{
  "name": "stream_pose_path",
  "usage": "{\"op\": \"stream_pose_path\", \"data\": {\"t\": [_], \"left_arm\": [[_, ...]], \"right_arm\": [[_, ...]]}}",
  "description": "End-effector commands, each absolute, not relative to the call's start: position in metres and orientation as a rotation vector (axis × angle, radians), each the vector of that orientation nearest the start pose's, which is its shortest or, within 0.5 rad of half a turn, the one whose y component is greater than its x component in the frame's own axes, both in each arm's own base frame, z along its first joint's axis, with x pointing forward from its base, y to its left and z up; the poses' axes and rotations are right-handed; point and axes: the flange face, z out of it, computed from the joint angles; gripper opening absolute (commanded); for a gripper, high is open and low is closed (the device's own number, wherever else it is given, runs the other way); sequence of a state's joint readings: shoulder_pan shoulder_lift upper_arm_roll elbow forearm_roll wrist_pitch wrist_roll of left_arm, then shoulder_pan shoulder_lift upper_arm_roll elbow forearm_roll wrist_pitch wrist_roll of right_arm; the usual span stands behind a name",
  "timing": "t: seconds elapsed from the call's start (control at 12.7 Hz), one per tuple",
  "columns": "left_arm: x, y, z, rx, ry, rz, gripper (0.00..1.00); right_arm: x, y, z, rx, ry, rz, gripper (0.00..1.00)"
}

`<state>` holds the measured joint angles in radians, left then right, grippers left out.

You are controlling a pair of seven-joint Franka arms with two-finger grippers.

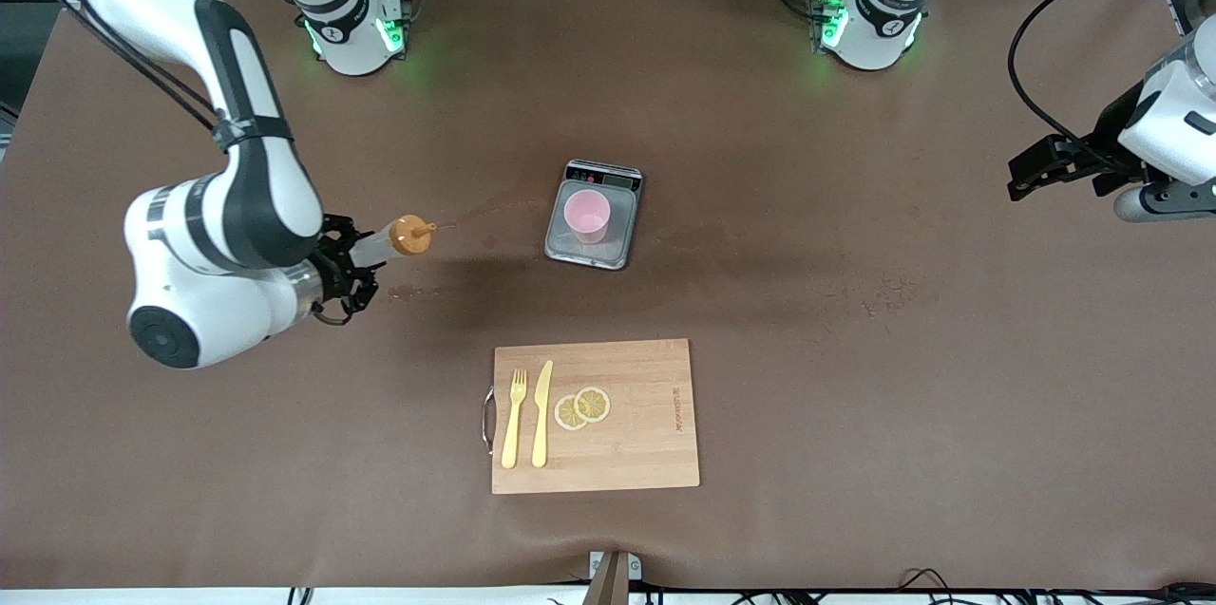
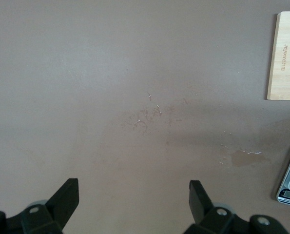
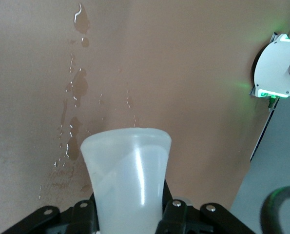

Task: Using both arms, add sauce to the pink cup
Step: 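Move the inverted bottle over the pink cup with the right gripper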

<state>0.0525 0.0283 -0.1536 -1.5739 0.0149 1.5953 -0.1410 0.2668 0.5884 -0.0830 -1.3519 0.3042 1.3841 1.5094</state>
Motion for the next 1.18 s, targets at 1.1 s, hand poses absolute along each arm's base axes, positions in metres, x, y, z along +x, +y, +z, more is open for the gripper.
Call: {"op": "stream_pose_path", "data": {"t": [1.1], "left_arm": [[0.558, -0.064, 0.609, -3.146, -0.024, 0.020, 1.00]], "right_arm": [[0.577, 0.300, 0.336, -2.745, 2.355, 0.431, 0.43]]}}
